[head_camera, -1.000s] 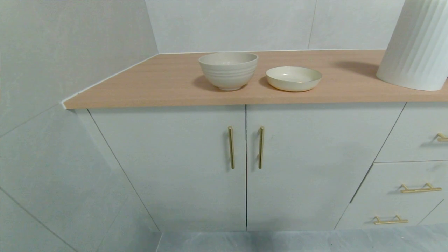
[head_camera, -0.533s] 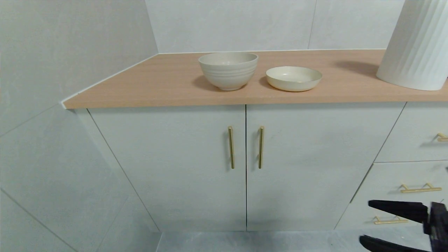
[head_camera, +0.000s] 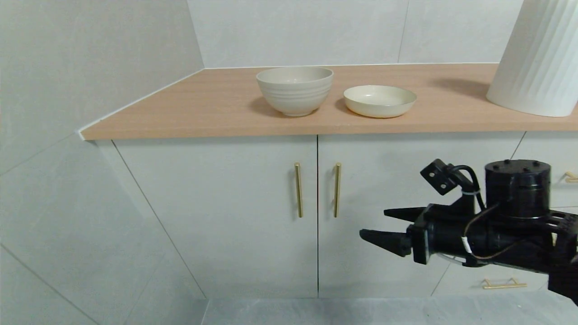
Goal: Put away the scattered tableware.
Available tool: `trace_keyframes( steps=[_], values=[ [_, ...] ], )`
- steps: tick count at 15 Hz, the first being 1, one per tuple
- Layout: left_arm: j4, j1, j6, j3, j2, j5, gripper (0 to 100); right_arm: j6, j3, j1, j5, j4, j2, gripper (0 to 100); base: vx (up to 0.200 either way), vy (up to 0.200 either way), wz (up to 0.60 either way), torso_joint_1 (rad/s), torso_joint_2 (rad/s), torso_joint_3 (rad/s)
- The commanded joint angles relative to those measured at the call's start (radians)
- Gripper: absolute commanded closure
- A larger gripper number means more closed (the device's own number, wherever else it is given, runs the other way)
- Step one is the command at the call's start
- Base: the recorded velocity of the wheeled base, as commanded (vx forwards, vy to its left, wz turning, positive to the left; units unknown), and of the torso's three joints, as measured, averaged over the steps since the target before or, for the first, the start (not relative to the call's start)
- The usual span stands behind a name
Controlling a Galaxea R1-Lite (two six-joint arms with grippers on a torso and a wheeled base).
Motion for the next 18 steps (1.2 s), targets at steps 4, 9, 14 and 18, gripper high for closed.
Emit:
trace_keyframes(
  steps=[4,9,14,18],
  values=[
    [0.000,0.000,0.000,0.000,0.000,0.001,0,0.066,-0.083,0.046,0.005,-0.101,0.207,0,0.000,0.000,0.00,0.000,0.00,0.000],
    [0.000,0.000,0.000,0.000,0.000,0.001,0,0.261,-0.096,0.049,-0.001,-0.374,0.311,0,0.000,0.000,0.00,0.000,0.00,0.000],
    [0.000,0.000,0.000,0.000,0.000,0.001,0,0.288,-0.146,0.051,-0.058,-0.428,0.368,0,0.000,0.000,0.00,0.000,0.00,0.000],
    [0.000,0.000,0.000,0.000,0.000,0.001,0,0.337,-0.175,0.095,-0.133,-0.454,0.405,0,0.000,0.000,0.00,0.000,0.00,0.000]
  ],
)
